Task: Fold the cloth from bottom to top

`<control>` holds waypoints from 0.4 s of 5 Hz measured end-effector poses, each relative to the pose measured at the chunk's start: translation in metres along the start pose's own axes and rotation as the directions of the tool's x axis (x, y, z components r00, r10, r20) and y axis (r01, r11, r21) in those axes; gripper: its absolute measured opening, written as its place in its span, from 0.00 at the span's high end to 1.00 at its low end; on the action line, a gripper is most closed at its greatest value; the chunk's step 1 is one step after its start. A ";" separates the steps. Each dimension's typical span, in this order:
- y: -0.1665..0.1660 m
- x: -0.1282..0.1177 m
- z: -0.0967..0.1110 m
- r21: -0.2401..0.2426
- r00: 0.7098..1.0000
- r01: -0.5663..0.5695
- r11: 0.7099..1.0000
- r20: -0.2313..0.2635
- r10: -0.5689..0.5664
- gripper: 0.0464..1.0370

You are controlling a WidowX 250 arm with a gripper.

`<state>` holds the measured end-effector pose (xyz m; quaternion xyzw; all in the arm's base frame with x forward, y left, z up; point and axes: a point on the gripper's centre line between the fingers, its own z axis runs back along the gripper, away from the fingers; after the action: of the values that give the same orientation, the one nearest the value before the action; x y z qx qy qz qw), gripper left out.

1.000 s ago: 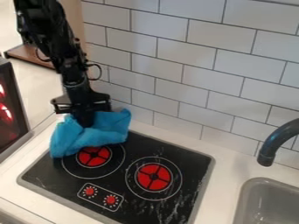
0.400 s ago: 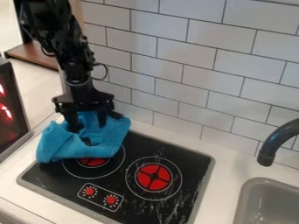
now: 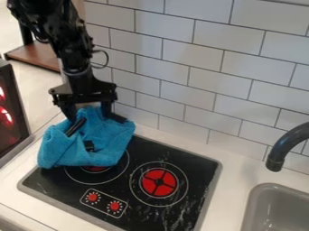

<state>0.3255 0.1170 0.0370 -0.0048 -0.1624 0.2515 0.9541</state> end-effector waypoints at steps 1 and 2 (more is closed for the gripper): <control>-0.004 0.001 0.019 -0.025 1.000 0.002 1.000 0.013 -0.001 0.04; -0.009 -0.003 0.042 -0.056 0.999 0.006 0.998 0.032 -0.004 0.04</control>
<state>0.3141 0.1050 0.0762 -0.0271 -0.1845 0.2445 0.9515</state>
